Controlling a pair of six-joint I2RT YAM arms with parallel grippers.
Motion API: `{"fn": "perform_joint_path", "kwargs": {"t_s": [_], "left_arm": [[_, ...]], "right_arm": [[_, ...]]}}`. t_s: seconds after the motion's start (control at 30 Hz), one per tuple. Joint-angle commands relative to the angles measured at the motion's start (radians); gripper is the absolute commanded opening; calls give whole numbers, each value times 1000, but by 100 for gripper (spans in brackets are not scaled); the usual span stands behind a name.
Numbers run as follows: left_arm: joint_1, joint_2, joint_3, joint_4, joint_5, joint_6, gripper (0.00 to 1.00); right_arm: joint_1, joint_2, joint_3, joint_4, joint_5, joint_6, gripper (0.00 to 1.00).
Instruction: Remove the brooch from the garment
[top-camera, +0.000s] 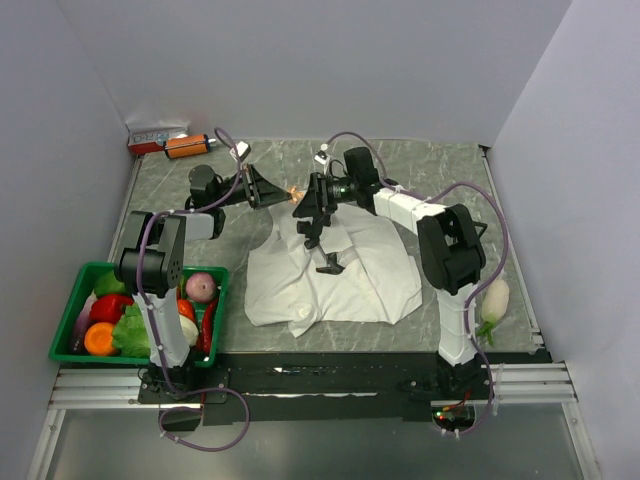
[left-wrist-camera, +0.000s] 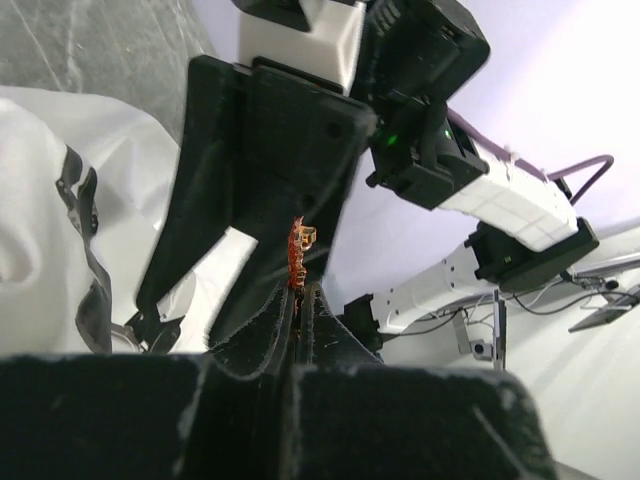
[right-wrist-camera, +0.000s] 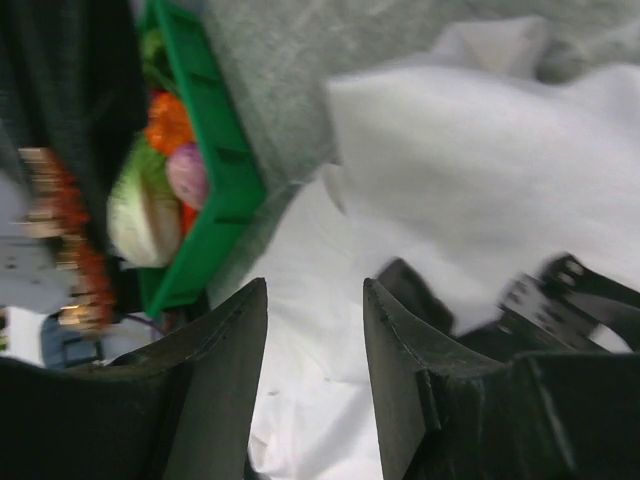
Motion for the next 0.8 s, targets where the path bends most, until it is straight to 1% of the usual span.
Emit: {"fn": "perform_joint_path", "kwargs": {"t_s": [0.0, 0.17, 0.27, 0.57, 0.77], "left_arm": [[-2, -22, -1, 0, -53, -13, 1], [-2, -5, -7, -5, -66, -13, 1], [-5, 1, -9, 14, -62, -19, 1], [-42, -4, 22, 11, -13, 20, 1], [-49, -5, 24, 25, 7, 26, 1]], "right_arm": [[11, -56, 5, 189, -131, 138, 50], [13, -119, -39, 212, -169, 166, 49], [4, -149, -38, 200, -160, 159, 49], [-9, -117, 36, 152, -91, 181, 50], [-16, -101, 47, 129, -70, 149, 50]]}}
